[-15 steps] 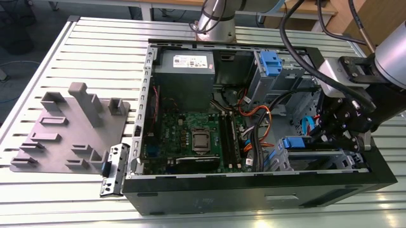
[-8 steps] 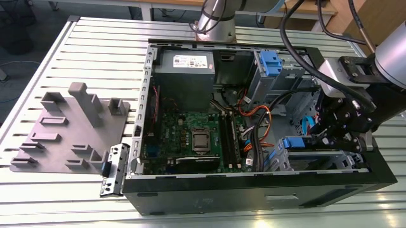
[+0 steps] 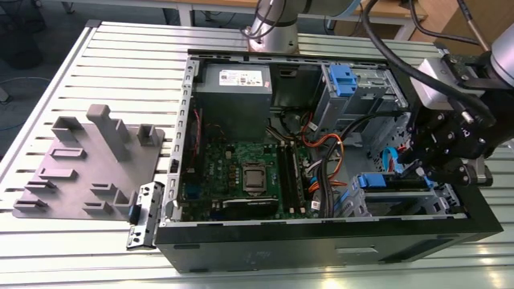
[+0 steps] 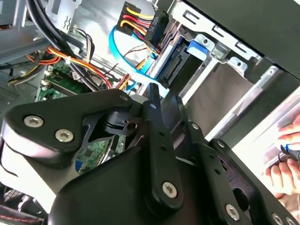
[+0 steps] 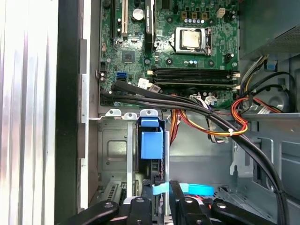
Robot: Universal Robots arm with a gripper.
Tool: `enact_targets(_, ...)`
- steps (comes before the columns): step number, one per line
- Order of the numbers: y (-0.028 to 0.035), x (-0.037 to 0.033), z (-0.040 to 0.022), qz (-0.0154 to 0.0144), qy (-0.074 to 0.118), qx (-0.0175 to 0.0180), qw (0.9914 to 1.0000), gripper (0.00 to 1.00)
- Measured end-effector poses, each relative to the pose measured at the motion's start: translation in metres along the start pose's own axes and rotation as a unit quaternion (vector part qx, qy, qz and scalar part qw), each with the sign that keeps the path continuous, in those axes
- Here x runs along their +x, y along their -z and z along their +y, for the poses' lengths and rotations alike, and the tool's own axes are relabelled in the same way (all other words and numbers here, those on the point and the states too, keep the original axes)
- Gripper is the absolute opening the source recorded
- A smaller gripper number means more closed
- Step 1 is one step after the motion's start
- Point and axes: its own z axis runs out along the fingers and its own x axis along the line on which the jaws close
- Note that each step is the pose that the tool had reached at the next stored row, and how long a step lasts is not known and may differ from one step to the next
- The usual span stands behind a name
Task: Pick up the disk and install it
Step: 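Insert the first disk wire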
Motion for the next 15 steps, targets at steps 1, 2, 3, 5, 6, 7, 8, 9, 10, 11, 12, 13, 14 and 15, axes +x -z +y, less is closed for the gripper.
enact_targets(1, 0.0019, -0.0001, 0.0000, 0.0000, 0.000, 0.0000, 1.00000, 0.29)
enact_targets(2, 0.0022, -0.0002, 0.0000, -0.0001, 0.000, 0.0000, 1.00000, 0.29)
enact_targets(3, 0.0022, -0.0002, 0.0000, -0.0001, 0.000, 0.0000, 1.00000, 0.29)
enact_targets(5, 0.0023, -0.0001, -0.0006, 0.0000, 0.000, 0.0000, 1.00000, 0.29)
enact_targets(6, 0.0024, -0.0001, -0.0018, 0.0001, 0.000, 0.0000, 1.00000, 0.29)
enact_targets(7, 0.0024, -0.0001, -0.0036, 0.0000, 0.000, 0.0000, 1.00000, 0.29)
enact_targets(8, 0.0024, -0.0001, -0.0056, 0.0000, 0.000, 0.0000, 1.00000, 0.29)
enact_targets(9, 0.0024, -0.0001, -0.0071, 0.0000, 0.000, 0.0000, 1.00000, 0.29)
enact_targets(10, 0.0025, -0.0002, -0.0081, 0.0000, 0.000, 0.0000, 1.00000, 0.29)
enact_targets(11, 0.0025, -0.0002, -0.0084, 0.0000, 0.000, 0.0000, 1.00000, 0.29)
enact_targets(12, 0.0026, -0.0002, -0.0084, 0.0000, 0.000, 0.0000, 1.00000, 0.29)
enact_targets(13, 0.0027, -0.0002, -0.0083, 0.0000, 0.000, 0.0000, 1.00000, 0.29)
enact_targets(14, 0.0027, -0.0002, -0.0083, 0.0000, 0.000, 0.0000, 1.00000, 0.29)
enact_targets(15, 0.0027, -0.0002, -0.0084, -0.0001, 0.000, 0.0000, 1.00000, 0.29)
